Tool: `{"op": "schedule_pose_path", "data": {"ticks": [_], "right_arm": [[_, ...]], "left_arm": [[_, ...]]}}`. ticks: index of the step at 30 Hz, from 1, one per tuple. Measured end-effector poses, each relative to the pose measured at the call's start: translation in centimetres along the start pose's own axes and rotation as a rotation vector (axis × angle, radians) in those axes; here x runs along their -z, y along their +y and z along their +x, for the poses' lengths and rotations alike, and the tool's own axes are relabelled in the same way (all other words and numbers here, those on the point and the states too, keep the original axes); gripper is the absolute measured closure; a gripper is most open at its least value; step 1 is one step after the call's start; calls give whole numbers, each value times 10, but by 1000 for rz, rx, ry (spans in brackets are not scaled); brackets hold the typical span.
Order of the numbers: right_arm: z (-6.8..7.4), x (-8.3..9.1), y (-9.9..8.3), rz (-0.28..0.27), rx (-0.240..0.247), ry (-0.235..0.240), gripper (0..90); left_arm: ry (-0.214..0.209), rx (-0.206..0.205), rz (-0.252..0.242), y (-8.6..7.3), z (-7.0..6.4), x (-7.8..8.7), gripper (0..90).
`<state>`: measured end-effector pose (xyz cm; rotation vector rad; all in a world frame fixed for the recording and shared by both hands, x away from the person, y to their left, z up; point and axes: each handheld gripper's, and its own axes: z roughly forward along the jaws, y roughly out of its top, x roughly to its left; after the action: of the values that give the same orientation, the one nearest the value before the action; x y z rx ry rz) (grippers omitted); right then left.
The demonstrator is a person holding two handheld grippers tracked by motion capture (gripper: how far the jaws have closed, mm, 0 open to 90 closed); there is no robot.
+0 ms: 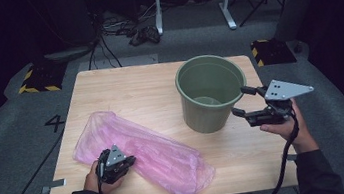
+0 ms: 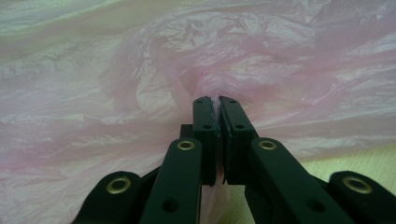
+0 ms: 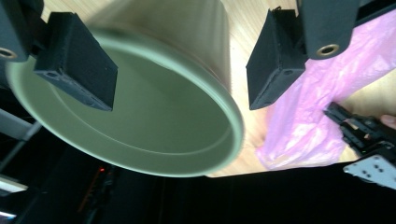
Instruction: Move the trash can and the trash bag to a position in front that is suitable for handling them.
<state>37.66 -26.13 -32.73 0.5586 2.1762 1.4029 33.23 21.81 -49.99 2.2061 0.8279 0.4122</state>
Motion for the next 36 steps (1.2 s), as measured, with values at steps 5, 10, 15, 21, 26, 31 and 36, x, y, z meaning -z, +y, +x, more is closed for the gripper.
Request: {"op": "schedule_pose_path", "data": {"ticks": [5,10,15,21,26,31,36], "right_arm": [[11,-22,15,54,42,84,321],[22,-52,22,161,93,155,525],[21,-68,28,208,87,161,693],[20,-80,35,240,106,219,787],[29,-89,41,227,131,267,790],[37,-96,44,217,148,314,806],[49,-105,49,202,161,327,805]], "left_arm": [[-2,13,-5,-1,1,0,874],[16,25,-12,-3,2,1,884],[32,33,-12,-3,3,2,886],[32,37,-12,-3,4,2,886],[28,34,-10,-3,4,2,885],[21,20,-13,-3,0,4,879],[10,7,-28,-3,-4,8,840]]}}
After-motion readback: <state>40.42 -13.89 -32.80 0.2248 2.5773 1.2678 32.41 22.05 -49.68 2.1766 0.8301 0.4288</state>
